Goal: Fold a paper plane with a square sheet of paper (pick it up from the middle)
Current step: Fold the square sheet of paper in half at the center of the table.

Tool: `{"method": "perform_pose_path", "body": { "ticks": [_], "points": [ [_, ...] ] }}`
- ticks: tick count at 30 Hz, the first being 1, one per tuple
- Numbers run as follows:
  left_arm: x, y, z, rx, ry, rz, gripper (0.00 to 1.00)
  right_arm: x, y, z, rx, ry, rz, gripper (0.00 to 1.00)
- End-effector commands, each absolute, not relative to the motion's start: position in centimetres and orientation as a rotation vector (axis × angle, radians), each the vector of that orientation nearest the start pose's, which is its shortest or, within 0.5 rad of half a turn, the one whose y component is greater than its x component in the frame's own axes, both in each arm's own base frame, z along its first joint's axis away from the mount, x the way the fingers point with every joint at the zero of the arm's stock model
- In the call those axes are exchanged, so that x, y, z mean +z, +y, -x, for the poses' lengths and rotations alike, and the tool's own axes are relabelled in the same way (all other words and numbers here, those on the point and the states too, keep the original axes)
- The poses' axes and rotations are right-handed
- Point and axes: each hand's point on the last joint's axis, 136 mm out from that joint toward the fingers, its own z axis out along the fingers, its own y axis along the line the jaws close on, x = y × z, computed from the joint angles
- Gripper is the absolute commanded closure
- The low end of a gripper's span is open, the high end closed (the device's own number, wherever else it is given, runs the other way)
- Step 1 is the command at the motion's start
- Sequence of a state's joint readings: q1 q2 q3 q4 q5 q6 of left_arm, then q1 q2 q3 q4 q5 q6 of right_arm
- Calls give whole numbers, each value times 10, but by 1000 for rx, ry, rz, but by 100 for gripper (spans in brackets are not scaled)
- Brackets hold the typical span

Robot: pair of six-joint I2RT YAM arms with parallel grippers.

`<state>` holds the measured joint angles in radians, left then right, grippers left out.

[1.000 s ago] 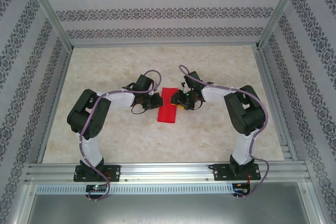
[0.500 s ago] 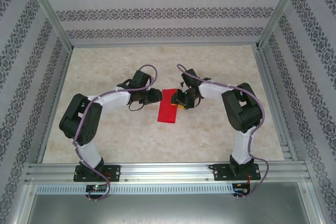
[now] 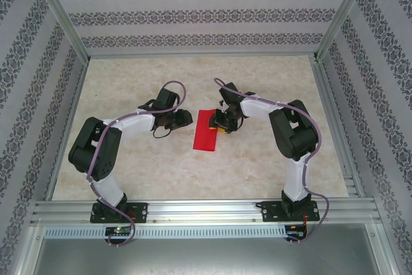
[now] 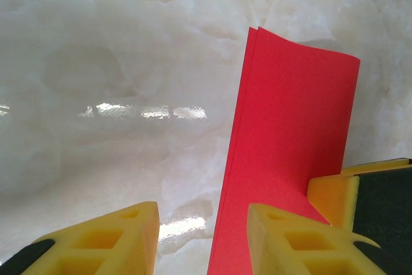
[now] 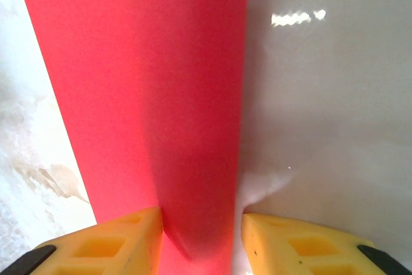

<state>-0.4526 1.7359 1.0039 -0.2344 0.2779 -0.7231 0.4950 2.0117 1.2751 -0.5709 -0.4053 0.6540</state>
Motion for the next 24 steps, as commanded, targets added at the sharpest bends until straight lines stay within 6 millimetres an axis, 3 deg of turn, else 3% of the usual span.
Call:
{"method": "perform_pose_path", "body": {
  "ticks": [1,14,24],
  "points": [
    [55,-224,-363,-775,2654,265,59,-72,220,-286,368,3263,-130,58],
    [50,-240,-362,-890,2670,221,62,-82,219,-285,331,3290,-182,58],
    [50,-263,-357,-1081,2673,155,74,-87,217,-282,296,3304,-151,57]
  ]
}}
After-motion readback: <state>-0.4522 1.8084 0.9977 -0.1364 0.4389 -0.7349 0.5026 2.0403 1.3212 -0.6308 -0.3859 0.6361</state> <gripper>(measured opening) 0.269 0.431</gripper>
